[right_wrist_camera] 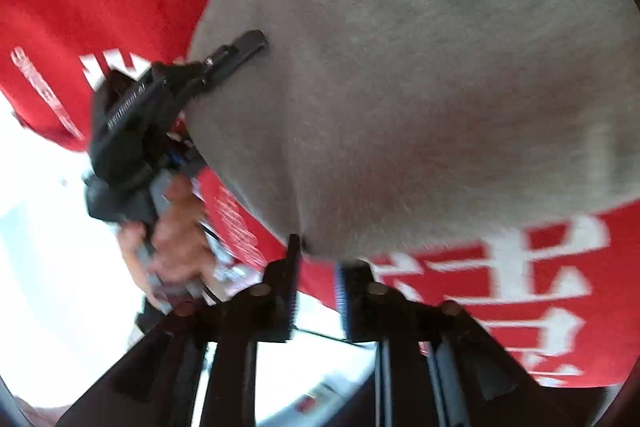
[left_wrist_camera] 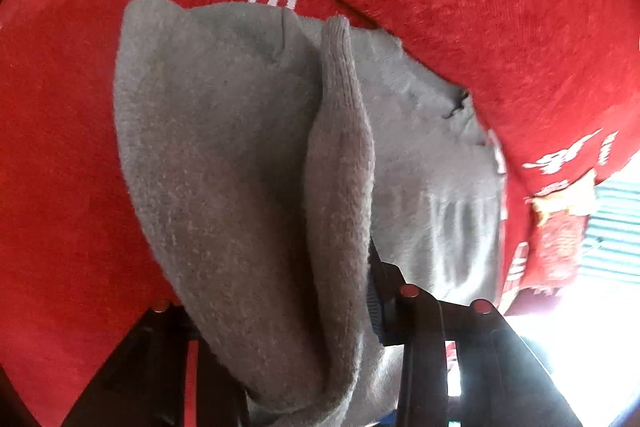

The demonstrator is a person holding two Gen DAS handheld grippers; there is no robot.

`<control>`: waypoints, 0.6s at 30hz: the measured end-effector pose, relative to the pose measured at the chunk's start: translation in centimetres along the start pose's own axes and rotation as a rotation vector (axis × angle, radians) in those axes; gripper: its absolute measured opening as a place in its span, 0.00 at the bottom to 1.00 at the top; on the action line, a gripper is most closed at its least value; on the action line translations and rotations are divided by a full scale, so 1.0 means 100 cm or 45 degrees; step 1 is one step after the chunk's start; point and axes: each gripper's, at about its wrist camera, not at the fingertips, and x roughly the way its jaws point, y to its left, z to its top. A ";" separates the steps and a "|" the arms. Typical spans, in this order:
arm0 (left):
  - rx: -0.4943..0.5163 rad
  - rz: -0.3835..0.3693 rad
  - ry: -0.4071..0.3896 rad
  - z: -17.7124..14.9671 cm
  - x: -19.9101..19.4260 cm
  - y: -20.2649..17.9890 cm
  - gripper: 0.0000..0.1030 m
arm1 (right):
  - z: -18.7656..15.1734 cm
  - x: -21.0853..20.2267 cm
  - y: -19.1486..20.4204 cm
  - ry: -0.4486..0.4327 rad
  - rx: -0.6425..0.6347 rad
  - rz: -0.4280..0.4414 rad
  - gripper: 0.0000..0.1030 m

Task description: Fold small clothes

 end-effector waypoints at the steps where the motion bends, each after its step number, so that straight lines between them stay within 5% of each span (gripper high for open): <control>1: -0.002 0.015 -0.006 -0.001 0.000 0.000 0.38 | 0.002 -0.011 0.002 -0.012 -0.035 -0.038 0.45; 5: -0.029 0.023 -0.014 0.001 0.001 0.001 0.45 | 0.024 -0.069 0.008 -0.200 -0.156 -0.221 0.50; 7: -0.023 0.052 -0.014 0.002 0.002 -0.002 0.45 | 0.039 -0.090 0.012 -0.301 -0.189 -0.292 0.15; 8: -0.006 0.070 -0.019 0.001 -0.001 -0.003 0.45 | 0.046 -0.098 0.014 -0.342 -0.204 -0.348 0.08; 11: 0.063 0.156 -0.042 -0.001 0.002 -0.014 0.26 | 0.071 -0.105 0.029 -0.418 -0.276 -0.471 0.06; 18: 0.082 0.181 -0.111 -0.005 -0.018 -0.022 0.16 | 0.099 -0.061 0.024 -0.361 -0.418 -0.611 0.02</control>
